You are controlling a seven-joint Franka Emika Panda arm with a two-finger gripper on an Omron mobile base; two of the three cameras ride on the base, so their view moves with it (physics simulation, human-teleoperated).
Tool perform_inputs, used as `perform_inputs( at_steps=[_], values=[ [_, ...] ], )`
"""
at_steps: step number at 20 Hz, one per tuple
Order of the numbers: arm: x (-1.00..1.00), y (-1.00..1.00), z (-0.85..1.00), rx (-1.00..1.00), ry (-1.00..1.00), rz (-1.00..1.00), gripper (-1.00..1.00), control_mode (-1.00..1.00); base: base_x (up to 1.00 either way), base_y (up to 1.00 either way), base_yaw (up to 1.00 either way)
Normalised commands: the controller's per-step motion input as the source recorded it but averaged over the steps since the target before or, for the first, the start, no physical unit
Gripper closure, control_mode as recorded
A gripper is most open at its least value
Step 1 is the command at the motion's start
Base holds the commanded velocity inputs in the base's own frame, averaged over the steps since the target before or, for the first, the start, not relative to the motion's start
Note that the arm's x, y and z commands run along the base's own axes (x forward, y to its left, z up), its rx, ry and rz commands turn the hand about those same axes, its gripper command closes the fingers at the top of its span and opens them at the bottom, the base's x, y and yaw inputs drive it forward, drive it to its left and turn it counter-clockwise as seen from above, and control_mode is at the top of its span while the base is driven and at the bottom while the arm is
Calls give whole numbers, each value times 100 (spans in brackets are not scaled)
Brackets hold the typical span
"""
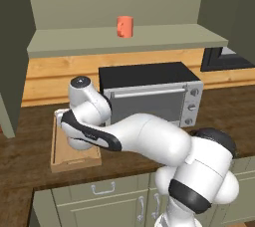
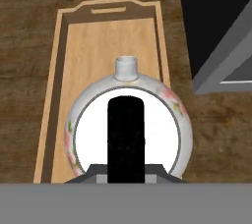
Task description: Pick the kettle from the counter and place it on the tray. Then pick the mug from the cabinet and place it on the tray. Then close the cabinet doors.
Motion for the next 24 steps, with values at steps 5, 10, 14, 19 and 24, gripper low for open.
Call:
perform_inputs(
  at_steps=[5,10,14,19,24],
  values=[
    [29,24,0,0,-6,0,100,-100,0,0,0],
    [29,13,-7,0,-2,-8,100,-100,0,0,0],
    [36,17,-9,0,-6,-9,100,-100,0,0,0],
    [30,14,-12,0,-3,-8,100,-100,0,0,0],
    [19,8,-15,0,0,-6,100,-100,0,0,0]
  ],
)
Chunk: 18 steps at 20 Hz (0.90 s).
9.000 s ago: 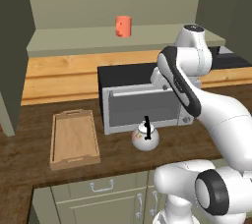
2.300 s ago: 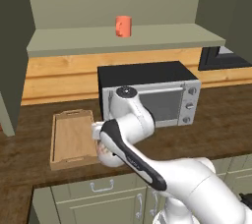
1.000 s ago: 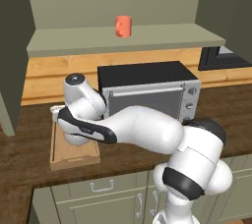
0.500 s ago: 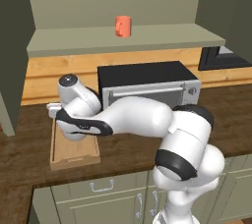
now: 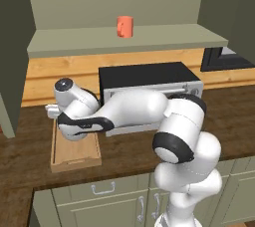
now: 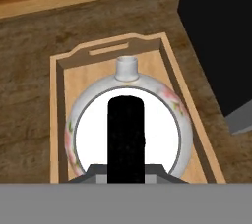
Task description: Pick the kettle from the counter and place it on the tray. Then pick the mug from the cabinet and place it on the tray. Then close the cabinet doors.
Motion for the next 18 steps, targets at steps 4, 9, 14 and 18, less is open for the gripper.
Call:
perform_inputs(
  at_steps=[4,9,14,18],
  values=[
    [20,5,-11,0,0,-5,100,-100,0,0,0],
    [28,4,-5,0,0,-5,100,-100,0,0,0],
    [21,4,-12,5,0,-4,100,-100,0,0,0],
    [14,2,-16,5,0,-2,100,-100,0,0,0]
  ],
)
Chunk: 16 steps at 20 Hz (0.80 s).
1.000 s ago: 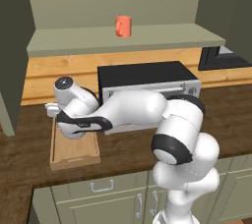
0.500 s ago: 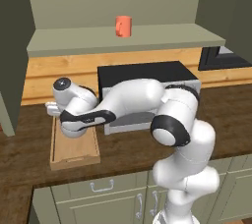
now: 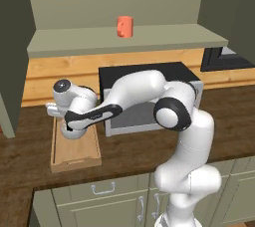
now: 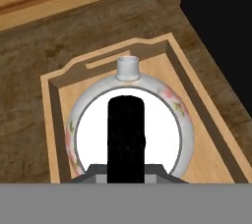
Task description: Pick the kettle from the counter and place it on the tray. Then pick the mug from the cabinet and place it on the tray. Then close the cabinet doors.
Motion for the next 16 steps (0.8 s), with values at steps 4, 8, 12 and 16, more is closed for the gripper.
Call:
perform_inputs(
  at_steps=[4,8,12,16],
  values=[
    [10,0,-12,3,0,0,100,-100,0,0,0],
    [6,0,-9,1,0,0,100,-100,0,0,0],
    [1,0,-13,0,0,0,100,-100,0,0,0],
    [0,-10,-14,0,0,0,-100,-100,0,0,0]
  ],
)
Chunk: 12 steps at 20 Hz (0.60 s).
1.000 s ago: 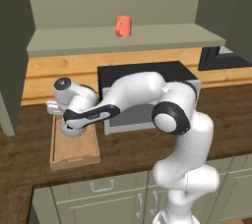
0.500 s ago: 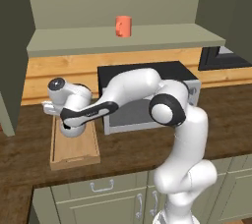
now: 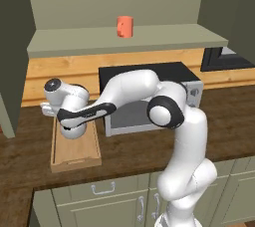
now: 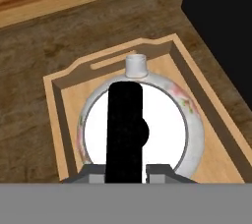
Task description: Pick the kettle from the counter and place it on the tray. Then pick the mug from the cabinet and place it on the tray. Then close the cabinet doors.
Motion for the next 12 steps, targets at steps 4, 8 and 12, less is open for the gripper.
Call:
perform_inputs(
  at_steps=[4,8,12],
  values=[
    [0,-16,-6,0,0,0,-100,-100,0,0,0],
    [-1,-14,-1,2,-3,0,-100,-100,0,0,0],
    [-14,0,19,4,-5,0,-100,-100,0,0,0]
  ],
)
